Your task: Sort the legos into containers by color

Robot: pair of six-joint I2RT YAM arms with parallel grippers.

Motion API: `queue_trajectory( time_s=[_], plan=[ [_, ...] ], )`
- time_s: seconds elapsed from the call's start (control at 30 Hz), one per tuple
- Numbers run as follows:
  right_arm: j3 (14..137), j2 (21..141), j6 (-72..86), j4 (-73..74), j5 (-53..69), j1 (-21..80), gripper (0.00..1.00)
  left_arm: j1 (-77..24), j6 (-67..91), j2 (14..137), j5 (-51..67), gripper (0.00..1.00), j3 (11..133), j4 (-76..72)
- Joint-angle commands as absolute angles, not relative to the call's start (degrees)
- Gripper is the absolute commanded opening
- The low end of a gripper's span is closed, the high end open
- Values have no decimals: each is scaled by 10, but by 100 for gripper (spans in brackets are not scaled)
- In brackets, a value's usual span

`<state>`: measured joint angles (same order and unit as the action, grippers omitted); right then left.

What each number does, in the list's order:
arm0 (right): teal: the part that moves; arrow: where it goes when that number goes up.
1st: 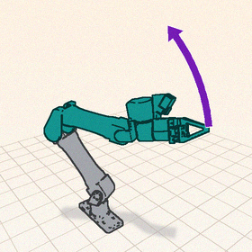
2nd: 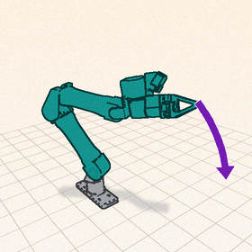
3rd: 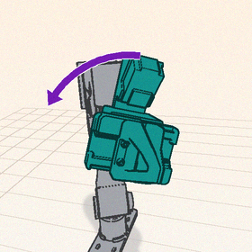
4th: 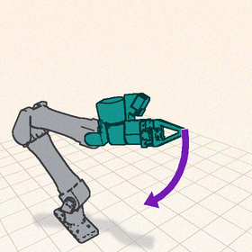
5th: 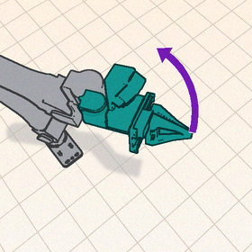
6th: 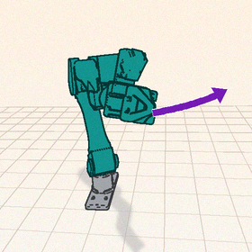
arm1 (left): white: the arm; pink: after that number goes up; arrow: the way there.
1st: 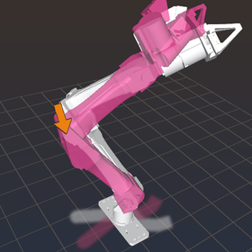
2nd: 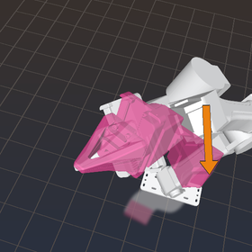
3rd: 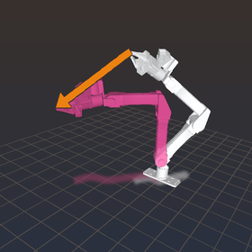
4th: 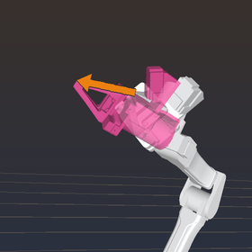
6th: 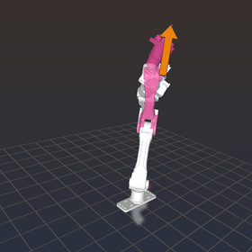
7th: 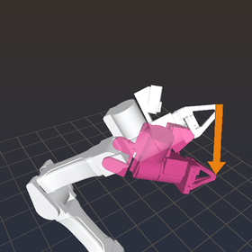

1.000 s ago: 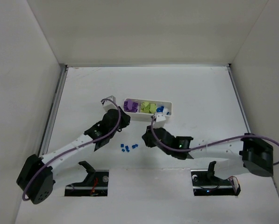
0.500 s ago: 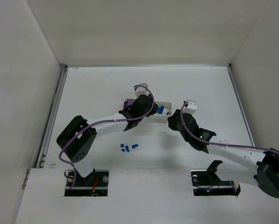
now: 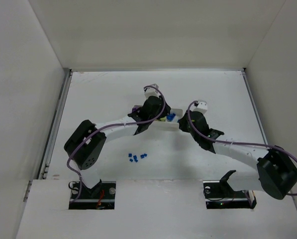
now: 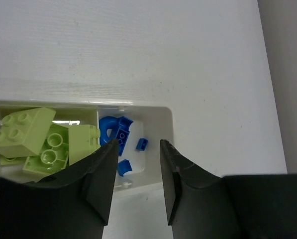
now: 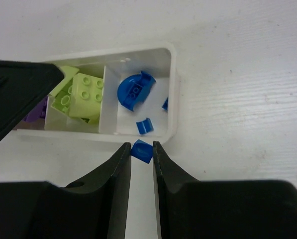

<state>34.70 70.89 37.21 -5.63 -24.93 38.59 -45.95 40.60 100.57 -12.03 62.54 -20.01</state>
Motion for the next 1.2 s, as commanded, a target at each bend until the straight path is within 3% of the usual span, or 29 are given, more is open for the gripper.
queue_trajectory(
  time_s=[0.0, 0.27, 0.43, 0.53, 0.67, 0.93, 1.17],
  plan=[
    [398, 743, 356, -125, -225, 379, 25, -447, 386, 918, -128, 34, 590, -214],
    [461, 840, 337, -132, -229, 364, 29, -455, 362, 725, -225, 28, 371, -160],
    [475, 845, 328, -130, -237, 358, 46, -482, 375, 599, -293, 27, 290, -42],
    [470, 831, 326, -127, -242, 362, 51, -509, 397, 551, -334, 27, 275, 47],
    [442, 796, 335, -126, -242, 391, 49, -537, 455, 535, -353, 26, 275, 161],
    [393, 751, 363, -112, -234, 535, 29, -593, 538, 603, -344, 25, 269, 209],
    [384, 772, 397, -99, -239, 644, 30, -596, 543, 628, -330, 26, 257, 160]
  ],
)
